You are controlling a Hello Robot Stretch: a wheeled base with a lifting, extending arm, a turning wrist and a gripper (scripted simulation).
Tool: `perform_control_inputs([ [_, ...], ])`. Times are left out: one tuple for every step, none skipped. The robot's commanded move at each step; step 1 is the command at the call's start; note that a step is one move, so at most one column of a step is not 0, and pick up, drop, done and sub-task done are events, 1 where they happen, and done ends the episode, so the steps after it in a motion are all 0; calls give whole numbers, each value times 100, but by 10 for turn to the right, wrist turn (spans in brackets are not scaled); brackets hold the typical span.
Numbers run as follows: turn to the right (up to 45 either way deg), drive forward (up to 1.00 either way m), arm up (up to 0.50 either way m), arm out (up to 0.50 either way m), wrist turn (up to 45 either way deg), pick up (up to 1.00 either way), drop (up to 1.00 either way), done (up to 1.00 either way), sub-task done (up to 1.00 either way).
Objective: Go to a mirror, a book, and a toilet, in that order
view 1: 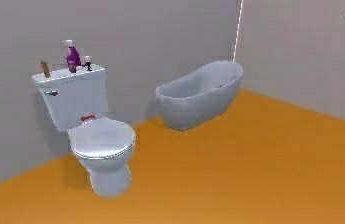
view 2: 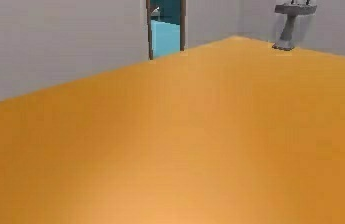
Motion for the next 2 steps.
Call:
perform_control_inputs([
  [-360,0,0,0,0,0,0,0,0],
  [0,50,0,0,0,0,0,0,0],
])
